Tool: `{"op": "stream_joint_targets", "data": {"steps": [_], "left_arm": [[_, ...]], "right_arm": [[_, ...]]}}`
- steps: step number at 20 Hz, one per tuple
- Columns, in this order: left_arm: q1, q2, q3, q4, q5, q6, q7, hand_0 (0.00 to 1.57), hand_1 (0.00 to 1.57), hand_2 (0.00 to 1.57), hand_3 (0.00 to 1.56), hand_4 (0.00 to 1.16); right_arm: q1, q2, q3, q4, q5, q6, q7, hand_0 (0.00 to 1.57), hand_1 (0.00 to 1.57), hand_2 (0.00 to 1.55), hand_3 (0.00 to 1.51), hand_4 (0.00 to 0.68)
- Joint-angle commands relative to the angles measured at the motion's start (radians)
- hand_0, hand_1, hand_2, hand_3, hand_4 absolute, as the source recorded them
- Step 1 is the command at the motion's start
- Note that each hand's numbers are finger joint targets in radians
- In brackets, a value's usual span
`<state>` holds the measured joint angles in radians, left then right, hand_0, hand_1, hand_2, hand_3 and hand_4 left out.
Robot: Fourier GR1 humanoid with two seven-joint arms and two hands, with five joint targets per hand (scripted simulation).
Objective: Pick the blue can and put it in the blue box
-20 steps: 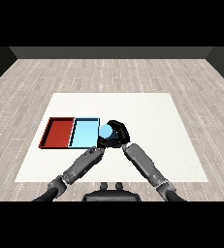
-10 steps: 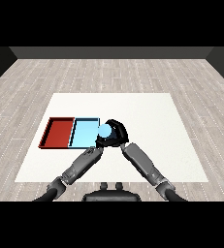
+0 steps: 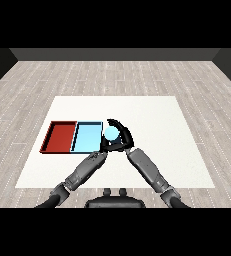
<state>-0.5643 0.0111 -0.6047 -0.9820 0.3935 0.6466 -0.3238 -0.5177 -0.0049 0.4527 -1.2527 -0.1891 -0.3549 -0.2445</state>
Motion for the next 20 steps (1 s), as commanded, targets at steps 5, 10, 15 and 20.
{"op": "stream_joint_targets", "data": {"steps": [5,10,15,20], "left_arm": [[0.032,-0.006,0.035,-0.059,-0.072,-0.007,0.037,1.57,1.57,1.57,1.49,1.15],[0.029,-0.011,0.01,0.007,0.003,0.02,-0.033,1.57,1.57,1.57,1.49,1.15],[0.037,-0.011,0.108,0.015,-0.02,-0.009,-0.034,1.57,1.57,1.57,1.48,1.15],[0.029,0.049,0.163,0.012,-0.038,-0.015,-0.042,1.57,1.57,1.57,1.47,1.14]], "right_arm": [[-0.001,0.005,0.014,0.032,-0.008,-0.037,-0.029,0.0,0.0,0.0,0.0,0.0],[0.063,-0.011,-0.116,-0.109,-0.036,0.019,0.022,0.0,0.0,0.0,0.0,0.0],[0.122,-0.062,-0.194,-0.217,-0.141,0.118,0.029,0.0,0.0,0.0,0.0,0.0],[0.222,-0.138,-0.297,-0.411,-0.215,0.156,0.002,0.0,0.0,0.0,0.0,0.0]]}}
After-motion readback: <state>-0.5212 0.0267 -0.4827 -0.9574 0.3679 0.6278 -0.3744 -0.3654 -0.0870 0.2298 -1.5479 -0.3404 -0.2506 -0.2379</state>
